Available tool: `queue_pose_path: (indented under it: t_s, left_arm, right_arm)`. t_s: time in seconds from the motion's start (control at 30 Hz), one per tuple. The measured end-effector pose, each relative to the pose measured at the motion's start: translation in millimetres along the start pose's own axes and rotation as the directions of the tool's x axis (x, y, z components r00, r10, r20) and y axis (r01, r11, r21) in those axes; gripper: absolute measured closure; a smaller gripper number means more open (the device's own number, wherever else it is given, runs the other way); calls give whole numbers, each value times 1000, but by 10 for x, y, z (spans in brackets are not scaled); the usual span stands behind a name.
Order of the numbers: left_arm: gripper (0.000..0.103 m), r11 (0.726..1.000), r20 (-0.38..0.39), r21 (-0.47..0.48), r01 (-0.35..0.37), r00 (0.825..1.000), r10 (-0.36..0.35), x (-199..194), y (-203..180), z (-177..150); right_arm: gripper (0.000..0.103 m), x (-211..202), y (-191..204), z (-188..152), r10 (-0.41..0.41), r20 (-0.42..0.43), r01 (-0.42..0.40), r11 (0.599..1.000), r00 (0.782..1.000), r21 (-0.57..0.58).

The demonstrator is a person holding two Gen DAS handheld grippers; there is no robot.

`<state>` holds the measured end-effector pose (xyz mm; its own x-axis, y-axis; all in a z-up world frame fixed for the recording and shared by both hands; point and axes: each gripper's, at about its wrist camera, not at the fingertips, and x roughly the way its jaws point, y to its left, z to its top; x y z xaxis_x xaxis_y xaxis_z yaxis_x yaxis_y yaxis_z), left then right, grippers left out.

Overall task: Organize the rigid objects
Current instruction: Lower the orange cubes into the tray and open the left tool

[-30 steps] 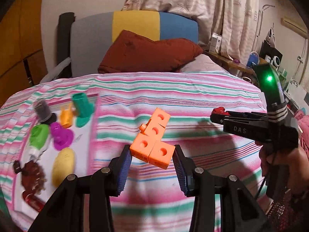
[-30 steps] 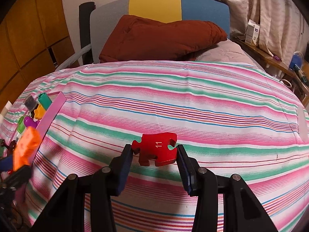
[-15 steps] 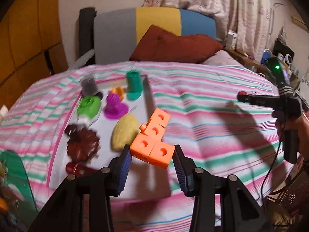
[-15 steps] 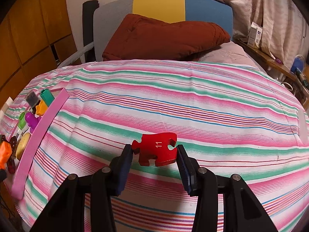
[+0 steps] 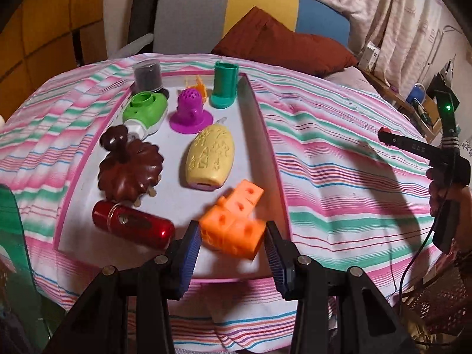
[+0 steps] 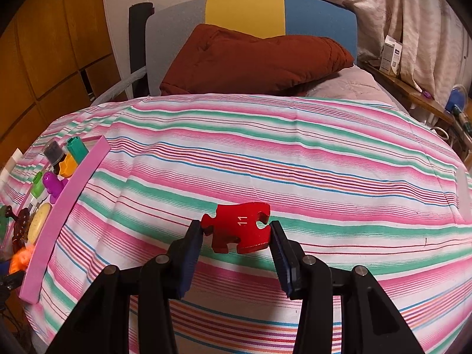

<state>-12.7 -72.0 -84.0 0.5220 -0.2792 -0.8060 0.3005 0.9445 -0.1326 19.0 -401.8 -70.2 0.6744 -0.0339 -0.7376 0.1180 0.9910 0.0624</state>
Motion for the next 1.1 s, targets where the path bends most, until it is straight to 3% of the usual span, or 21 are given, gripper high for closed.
queue_pose_path:
  t_s: [0.27, 0.4, 0.5, 0.67, 1.1]
  left_arm:
    - [59, 999, 61, 41, -17, 998, 14, -164, -25, -86]
    - [59, 999, 98, 52, -16, 995, 10, -245, -33, -78]
    - [59, 999, 107, 41, 9, 994, -13, -279, -4, -56]
    - [59, 1000, 112, 17, 26, 993, -28, -306, 38, -33]
    - [59, 999, 141, -5, 37, 989, -36, -419, 127, -55]
  right_arm:
    - [57, -83, 159, -38, 50, 7, -50, 999, 999, 11]
    - [57, -151, 344, -67, 29, 21, -28, 999, 999, -36]
    - [57, -178, 437, -75, -1, 20, 3, 998, 1000, -60]
    - [57, -217, 559, -79, 23, 0, -23, 999, 1000, -32]
    - [57, -333, 1248, 65, 55, 13, -52, 988, 998, -146]
